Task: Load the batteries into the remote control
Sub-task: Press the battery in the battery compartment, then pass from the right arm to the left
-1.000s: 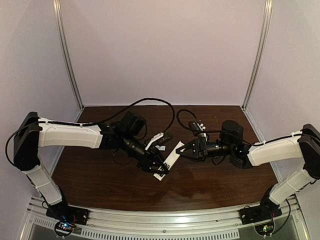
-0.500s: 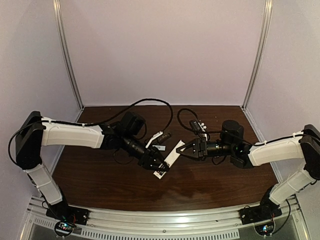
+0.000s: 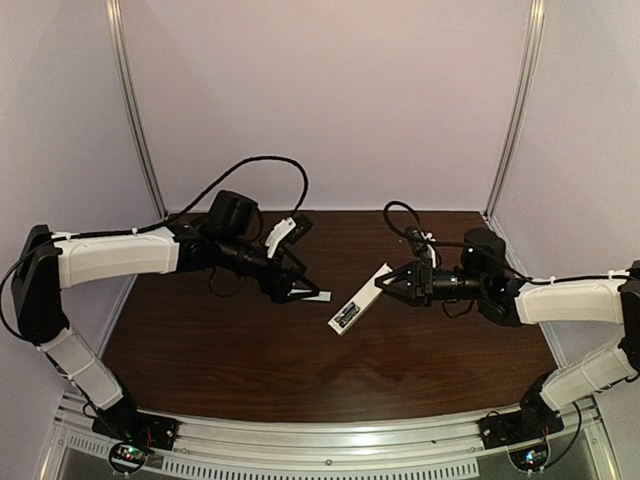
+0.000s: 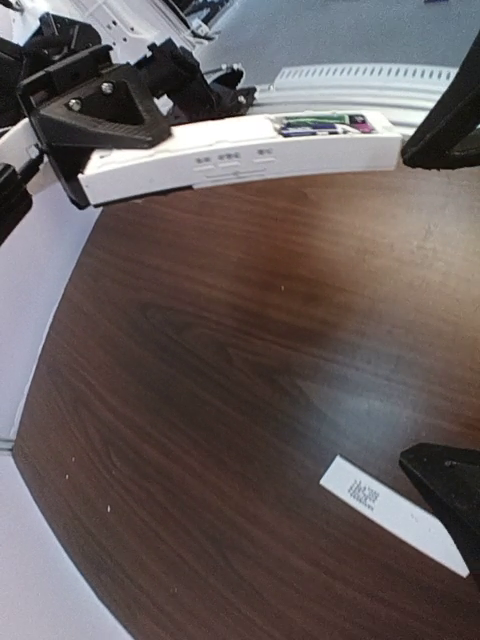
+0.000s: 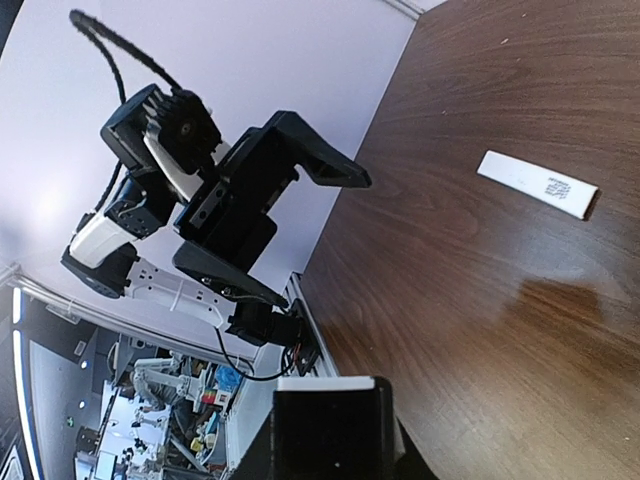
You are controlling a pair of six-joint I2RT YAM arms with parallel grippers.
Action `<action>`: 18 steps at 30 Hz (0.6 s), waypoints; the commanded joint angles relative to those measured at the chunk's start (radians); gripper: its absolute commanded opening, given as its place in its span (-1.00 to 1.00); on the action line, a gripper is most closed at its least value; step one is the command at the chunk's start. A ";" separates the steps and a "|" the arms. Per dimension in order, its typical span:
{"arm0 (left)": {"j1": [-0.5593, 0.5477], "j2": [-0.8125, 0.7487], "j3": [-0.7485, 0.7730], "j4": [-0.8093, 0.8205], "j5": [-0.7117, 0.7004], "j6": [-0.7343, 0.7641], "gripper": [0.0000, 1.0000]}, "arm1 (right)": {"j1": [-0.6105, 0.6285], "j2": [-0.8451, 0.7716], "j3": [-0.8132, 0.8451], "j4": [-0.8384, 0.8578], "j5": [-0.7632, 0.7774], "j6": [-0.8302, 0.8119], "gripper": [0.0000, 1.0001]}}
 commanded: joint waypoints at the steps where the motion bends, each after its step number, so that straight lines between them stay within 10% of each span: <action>1: -0.005 0.036 0.078 -0.116 -0.228 0.231 0.95 | -0.085 -0.056 -0.020 -0.103 0.020 -0.053 -1.00; 18: -0.004 0.517 0.475 -0.379 -0.413 0.608 0.62 | -0.215 -0.076 -0.078 -0.175 -0.004 -0.105 -1.00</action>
